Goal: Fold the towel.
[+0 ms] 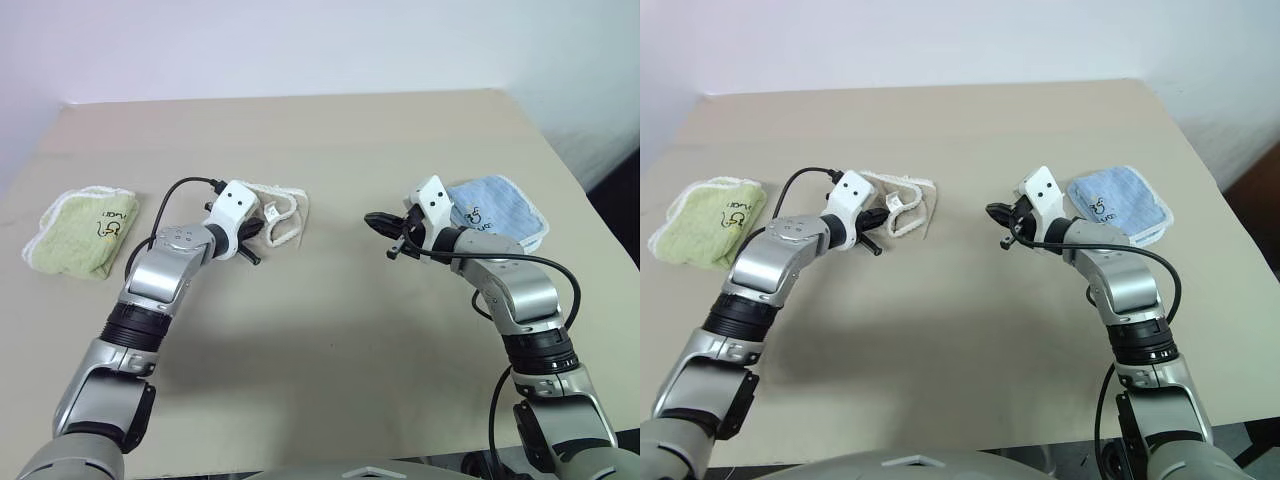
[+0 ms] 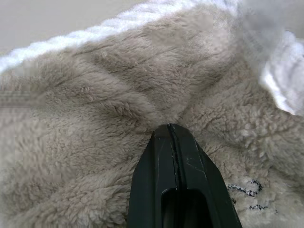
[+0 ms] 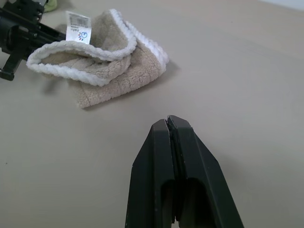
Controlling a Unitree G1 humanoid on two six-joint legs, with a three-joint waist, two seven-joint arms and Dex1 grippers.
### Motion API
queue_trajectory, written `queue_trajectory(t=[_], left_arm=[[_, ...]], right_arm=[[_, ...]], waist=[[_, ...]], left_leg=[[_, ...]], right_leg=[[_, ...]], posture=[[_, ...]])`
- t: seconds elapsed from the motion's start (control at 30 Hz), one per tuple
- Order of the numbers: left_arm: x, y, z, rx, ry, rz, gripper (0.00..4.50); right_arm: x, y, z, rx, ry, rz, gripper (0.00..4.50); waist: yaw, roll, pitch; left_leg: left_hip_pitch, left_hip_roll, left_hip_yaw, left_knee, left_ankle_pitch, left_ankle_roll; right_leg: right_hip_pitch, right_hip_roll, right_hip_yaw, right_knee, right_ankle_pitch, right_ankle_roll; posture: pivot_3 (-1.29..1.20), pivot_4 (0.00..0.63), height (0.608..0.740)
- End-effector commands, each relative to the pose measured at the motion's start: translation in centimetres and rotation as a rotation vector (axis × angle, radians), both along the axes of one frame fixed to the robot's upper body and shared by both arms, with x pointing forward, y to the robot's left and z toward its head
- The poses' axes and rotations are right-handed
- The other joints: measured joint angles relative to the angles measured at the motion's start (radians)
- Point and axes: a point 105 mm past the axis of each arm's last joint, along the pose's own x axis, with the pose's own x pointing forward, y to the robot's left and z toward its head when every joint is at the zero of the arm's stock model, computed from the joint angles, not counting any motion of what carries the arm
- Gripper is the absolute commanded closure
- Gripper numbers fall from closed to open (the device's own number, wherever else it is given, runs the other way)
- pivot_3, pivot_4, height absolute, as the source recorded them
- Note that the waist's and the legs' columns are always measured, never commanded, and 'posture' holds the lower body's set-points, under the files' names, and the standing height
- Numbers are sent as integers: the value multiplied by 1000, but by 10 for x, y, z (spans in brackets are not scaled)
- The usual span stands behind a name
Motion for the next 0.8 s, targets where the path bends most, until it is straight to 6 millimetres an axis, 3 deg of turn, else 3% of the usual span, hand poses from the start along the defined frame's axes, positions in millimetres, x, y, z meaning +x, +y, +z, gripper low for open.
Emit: queue_trajectory(t=[0.03,0.13,0.23,0.37,0.57,0.8], left_arm=[[-5,-2,43,-247,-117,-12,4484],[-12,14,68,-330,-207,5,4484],[-22,29,76,-310,-254,18,4500],[-31,46,79,-295,-281,60,4500],[-44,58,82,-310,-295,74,4500],[-58,58,71,-295,-251,48,4500]], right_arm=[[6,10,20,45,-68,2,4500],[18,22,26,149,16,-19,4500],[25,37,35,351,193,3,3594],[34,52,33,495,407,13,2199],[41,77,27,618,649,47,196],[49,98,-1,610,801,-17,67]], waist=[[0,0,0],[-10,-1,0],[-21,0,0],[-21,0,0],[-22,0,0],[-29,1,0]], left_leg=[[0,0,0,0,0,0],[-2,0,0,1,0,0],[-2,0,0,0,1,-1],[-2,0,-1,0,0,-1],[-6,0,-1,0,0,-1],[-15,-1,0,0,5,-7]], right_leg=[[0,0,0,0,0,0],[-1,0,0,0,0,0],[-2,0,0,2,0,0],[-2,0,0,1,0,0],[-6,0,0,2,0,-1],[-16,0,0,5,1,-1]], posture=[[0,150,728],[0,150,728],[0,150,728],[0,150,728],[0,150,728],[0,150,728]])
